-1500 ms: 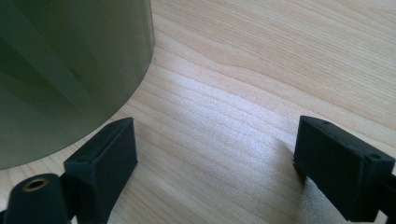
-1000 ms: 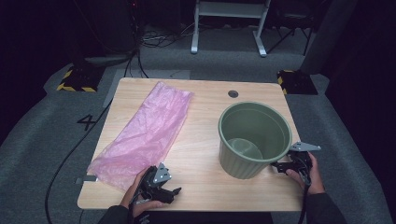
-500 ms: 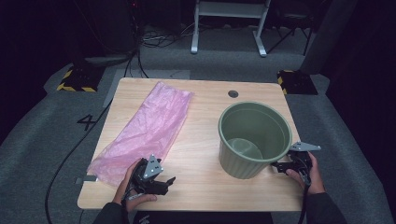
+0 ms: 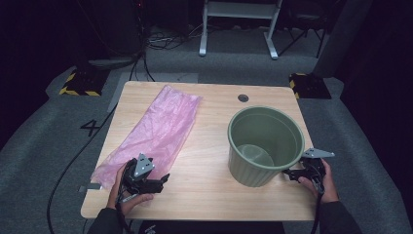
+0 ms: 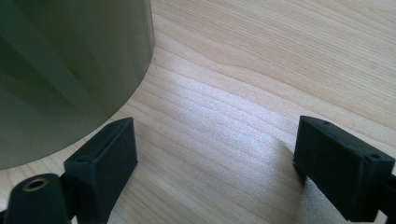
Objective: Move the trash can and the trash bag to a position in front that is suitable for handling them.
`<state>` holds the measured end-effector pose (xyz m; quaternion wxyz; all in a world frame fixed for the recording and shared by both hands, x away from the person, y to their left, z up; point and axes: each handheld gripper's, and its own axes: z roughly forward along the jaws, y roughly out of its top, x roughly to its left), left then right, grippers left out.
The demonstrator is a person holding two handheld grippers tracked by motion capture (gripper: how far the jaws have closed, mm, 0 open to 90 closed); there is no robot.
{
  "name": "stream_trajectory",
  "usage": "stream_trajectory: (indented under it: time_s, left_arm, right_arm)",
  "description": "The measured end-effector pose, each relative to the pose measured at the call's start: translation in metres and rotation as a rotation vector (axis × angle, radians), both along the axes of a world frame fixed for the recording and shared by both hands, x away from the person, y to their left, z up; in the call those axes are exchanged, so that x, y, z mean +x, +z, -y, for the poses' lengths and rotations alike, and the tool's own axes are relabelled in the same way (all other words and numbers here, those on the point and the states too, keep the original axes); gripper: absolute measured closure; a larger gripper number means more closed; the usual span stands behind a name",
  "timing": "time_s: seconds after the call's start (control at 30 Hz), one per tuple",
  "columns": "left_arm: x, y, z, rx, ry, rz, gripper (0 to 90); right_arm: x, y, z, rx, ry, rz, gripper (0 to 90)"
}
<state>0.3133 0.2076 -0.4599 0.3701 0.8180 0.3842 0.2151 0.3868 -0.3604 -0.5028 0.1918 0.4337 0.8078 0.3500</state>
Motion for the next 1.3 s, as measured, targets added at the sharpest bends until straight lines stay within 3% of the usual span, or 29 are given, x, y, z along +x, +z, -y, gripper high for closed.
stream_trajectory:
  time_s: [0.2,0.37,0.6,0.83,1.03,1.23,1.27,1.3]
  left_arm:
    - [0.004,-0.006,-0.017,-0.005,0.048,-0.022,19.4]
    - [0.010,-0.016,-0.028,-0.003,0.077,-0.072,20.8]
    - [0.015,-0.026,-0.033,-0.002,0.073,-0.124,37.5]
    - [0.014,-0.029,-0.032,-0.007,0.044,-0.118,60.4]
    - [0.018,-0.035,-0.024,-0.001,0.035,-0.138,65.4]
    - [0.025,-0.036,-0.017,-0.028,0.020,-0.144,65.9]
    - [0.028,-0.036,-0.016,-0.038,0.013,-0.146,66.1]
    - [0.028,-0.036,-0.016,-0.038,0.013,-0.146,66.3]
  right_arm:
    - [0.000,0.000,0.000,0.000,0.000,0.000,12.9]
    - [0.000,0.000,0.000,0.000,0.000,0.000,12.9]
    - [0.000,0.000,0.000,0.000,0.000,0.000,12.9]
    - [0.000,0.000,0.000,-0.001,0.002,0.000,13.2]
    - [0.000,0.000,0.000,0.000,0.003,0.002,13.8]
    - [-0.004,0.001,-0.001,0.000,0.028,0.032,18.1]
    - [-0.007,0.004,-0.002,0.049,0.058,0.027,17.7]
    - [-0.010,0.007,-0.003,0.067,0.077,0.034,17.8]
